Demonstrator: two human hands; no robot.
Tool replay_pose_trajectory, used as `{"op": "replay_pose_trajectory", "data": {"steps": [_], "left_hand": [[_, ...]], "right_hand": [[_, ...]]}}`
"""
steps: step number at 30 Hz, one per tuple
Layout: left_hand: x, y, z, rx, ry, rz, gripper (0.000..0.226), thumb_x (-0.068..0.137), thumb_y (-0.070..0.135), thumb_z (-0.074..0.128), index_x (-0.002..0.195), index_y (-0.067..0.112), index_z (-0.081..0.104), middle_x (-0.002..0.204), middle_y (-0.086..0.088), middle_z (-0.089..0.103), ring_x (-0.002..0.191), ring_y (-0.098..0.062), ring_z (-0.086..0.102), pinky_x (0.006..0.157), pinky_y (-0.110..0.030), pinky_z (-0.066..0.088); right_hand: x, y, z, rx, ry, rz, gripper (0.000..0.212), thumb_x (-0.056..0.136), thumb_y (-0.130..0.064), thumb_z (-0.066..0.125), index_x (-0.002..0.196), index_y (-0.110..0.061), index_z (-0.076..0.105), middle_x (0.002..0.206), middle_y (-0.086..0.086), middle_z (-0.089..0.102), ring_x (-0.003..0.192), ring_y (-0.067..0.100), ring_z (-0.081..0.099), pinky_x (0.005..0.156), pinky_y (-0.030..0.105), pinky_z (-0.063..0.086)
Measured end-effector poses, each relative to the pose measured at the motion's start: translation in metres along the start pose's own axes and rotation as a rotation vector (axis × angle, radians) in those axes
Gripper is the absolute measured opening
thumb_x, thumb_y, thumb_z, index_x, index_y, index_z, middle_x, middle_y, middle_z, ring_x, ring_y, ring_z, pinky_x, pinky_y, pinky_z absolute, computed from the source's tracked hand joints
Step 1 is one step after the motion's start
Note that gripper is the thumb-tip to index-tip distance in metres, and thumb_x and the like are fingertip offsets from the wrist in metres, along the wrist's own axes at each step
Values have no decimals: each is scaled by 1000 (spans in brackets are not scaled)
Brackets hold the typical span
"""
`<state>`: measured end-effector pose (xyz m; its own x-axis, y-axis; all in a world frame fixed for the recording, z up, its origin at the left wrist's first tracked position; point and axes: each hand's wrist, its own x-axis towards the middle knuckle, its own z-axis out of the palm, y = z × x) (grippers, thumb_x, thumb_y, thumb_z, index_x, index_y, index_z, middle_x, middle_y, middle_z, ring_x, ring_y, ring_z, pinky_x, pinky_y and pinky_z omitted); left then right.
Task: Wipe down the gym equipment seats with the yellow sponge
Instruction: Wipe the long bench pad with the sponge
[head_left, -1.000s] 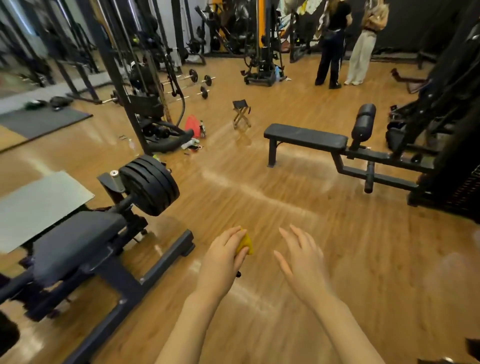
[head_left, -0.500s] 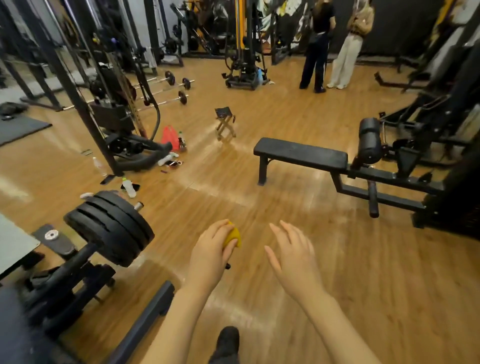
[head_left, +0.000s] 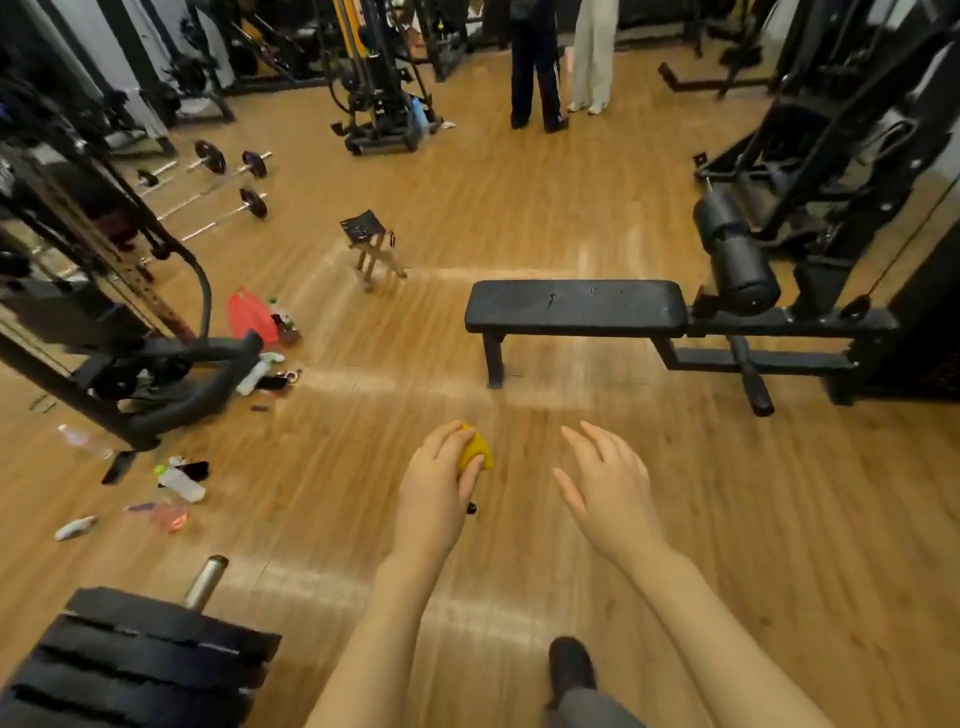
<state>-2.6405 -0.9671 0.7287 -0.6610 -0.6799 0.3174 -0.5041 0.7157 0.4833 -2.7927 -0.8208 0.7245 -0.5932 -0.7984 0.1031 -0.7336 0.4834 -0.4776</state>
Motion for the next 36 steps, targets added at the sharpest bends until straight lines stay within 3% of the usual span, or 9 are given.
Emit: {"op": "replay_pose_trajectory", "data": {"steps": [16, 24, 28, 32, 36], "left_hand": [[367, -113, 121, 30, -37, -133, 35, 94, 22, 60, 128, 13, 59, 137, -3, 53, 123, -19, 51, 98, -29, 42], [530, -154, 180, -11, -94, -127, 35, 95, 22, 59, 128, 12, 59, 137, -1, 53, 122, -18, 51, 98, -23, 36], [615, -181, 220, -40, -126, -109, 35, 95, 19, 59, 128, 9, 58, 138, -4, 52, 124, -19, 50, 100, -22, 33], [680, -208, 253, -47, -180, -116, 37, 97, 22, 56, 132, 12, 55, 142, -1, 48, 128, -15, 44, 102, -18, 28], [724, -239, 288, -49, -231, -136, 38, 97, 24, 56, 133, 12, 55, 142, 0, 48, 128, -17, 45, 102, -19, 29]], "right_hand": [[430, 48, 73, -1, -59, -84, 50, 97, -35, 51, 143, -15, 44, 147, 8, 43, 137, 25, 37, 111, 40, 29], [585, 80, 93, -83, -73, -68, 53, 97, -40, 48, 145, -19, 38, 151, 5, 36, 140, 24, 31, 113, 39, 25], [657, 92, 117, -96, -48, -37, 52, 92, -34, 60, 139, -14, 49, 144, 12, 47, 133, 30, 43, 107, 47, 36], [720, 101, 143, -124, -54, 16, 52, 90, -33, 64, 136, -13, 52, 141, 12, 50, 130, 31, 47, 103, 46, 40], [770, 115, 167, -101, -27, 31, 51, 81, -25, 74, 127, -9, 59, 122, 12, 62, 116, 31, 58, 94, 46, 48]]}}
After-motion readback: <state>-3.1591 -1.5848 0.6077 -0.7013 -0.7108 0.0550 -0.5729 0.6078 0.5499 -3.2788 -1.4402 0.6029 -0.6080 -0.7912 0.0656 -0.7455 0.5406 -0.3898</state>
